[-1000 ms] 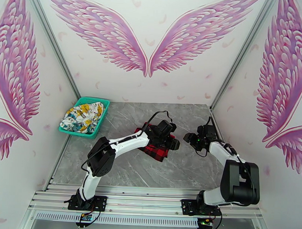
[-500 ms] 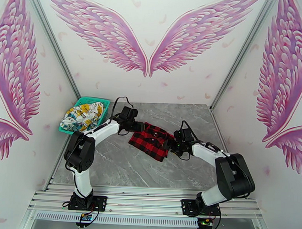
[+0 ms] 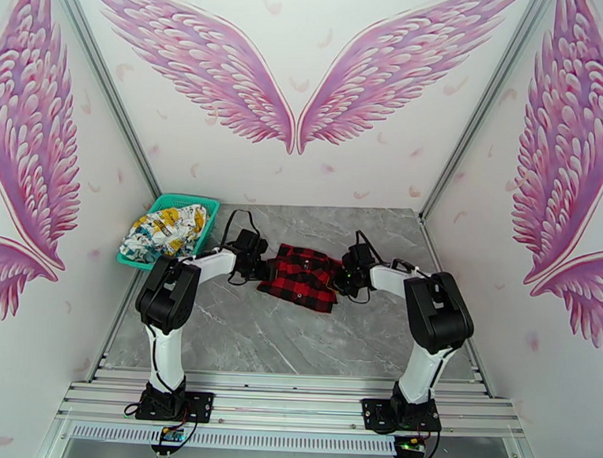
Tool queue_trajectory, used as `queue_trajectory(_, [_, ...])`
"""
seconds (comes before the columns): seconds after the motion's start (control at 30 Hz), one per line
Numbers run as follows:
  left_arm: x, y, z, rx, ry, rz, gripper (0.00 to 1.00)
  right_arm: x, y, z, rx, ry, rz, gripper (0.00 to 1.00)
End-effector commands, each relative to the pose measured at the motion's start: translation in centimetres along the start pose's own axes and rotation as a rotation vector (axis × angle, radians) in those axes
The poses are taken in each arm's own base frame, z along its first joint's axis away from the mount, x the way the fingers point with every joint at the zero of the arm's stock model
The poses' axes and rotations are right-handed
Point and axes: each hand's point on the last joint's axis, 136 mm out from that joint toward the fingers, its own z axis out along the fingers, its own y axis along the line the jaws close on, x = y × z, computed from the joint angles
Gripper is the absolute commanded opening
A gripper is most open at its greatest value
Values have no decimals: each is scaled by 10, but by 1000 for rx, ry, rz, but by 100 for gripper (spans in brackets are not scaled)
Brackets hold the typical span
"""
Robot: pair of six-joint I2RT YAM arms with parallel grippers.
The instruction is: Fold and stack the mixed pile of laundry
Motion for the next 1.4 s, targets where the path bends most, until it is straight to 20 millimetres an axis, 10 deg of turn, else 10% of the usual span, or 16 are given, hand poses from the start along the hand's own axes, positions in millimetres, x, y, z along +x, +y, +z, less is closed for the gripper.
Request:
queue_trajectory(0.0, [21, -12, -11, 53, 5, -32, 57, -22, -17, 9, 104, 4, -83, 7])
queue_trajectory(0.4, [17, 5, -51, -64, -110, -39, 58, -53, -1, -49, 63, -76, -125, 49])
queue_trajectory(0.8, [-33, -7, -5, 42, -117, -32, 29, -28, 0, -19, -143, 46, -95, 40])
queue_trajectory(1.1, [-57, 0, -16, 23, -157, -28, 0, -14, 19, -5, -267, 89, -35, 23])
queue_trajectory(1.2, [-59, 1, -24, 11, -165, -21, 2, -20, 12, -14, -198, 58, -51, 38])
queue_trajectory(1.37, [-55, 10, -35, -62, -159, -7, 36, -23, 0, -31, -73, 12, -79, 68])
